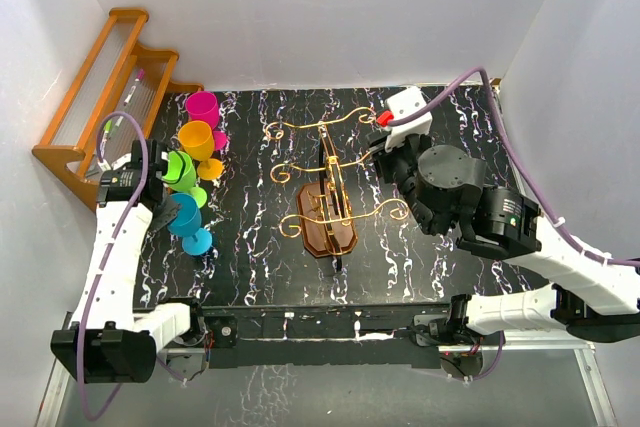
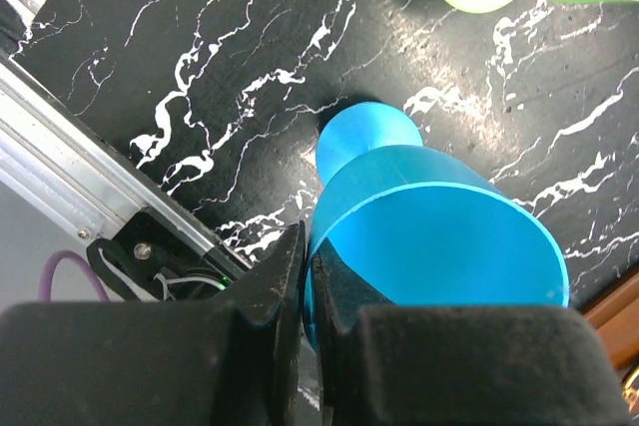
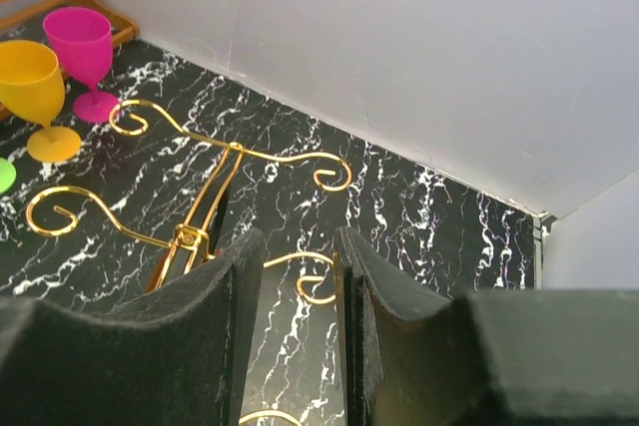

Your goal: Take the wine glass off the wine glass rack

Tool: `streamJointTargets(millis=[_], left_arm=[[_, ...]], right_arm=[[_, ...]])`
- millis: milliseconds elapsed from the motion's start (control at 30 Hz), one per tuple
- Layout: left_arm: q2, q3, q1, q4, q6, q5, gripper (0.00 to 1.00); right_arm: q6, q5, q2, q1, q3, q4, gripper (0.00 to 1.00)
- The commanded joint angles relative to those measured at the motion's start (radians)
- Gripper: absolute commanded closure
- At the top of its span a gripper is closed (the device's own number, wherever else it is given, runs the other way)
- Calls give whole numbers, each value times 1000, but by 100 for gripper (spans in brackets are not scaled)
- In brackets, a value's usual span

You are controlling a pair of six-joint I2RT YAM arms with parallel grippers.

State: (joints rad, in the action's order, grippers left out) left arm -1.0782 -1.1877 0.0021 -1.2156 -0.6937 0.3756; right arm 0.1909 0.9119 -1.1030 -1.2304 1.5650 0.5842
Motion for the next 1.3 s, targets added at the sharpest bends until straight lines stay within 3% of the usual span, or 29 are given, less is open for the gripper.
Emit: streamJointTargets(millis=[0,567,800,867,1167,1267], left_arm=[[-15,27,-1,79,-67,97,95],[-100,99,58,234,-60,221,92],[-145,25,64,208,-45,145,46],[-137,-23,65,185,-30,110,37],[-83,-294,65,101,-34,-49,31],[-16,-327,65,219,-23,-188,32]], right_arm=[[-70,2,8,-4,15,58,64],[-183,12,72,-4,33,169,65],[-193,-2,67,-5,36,170,61],[-198,-8,61,-4,40,170,60],[-216,-58,-17,-4,90,172,55],[-237,-66,-48,-4,104,172,52]])
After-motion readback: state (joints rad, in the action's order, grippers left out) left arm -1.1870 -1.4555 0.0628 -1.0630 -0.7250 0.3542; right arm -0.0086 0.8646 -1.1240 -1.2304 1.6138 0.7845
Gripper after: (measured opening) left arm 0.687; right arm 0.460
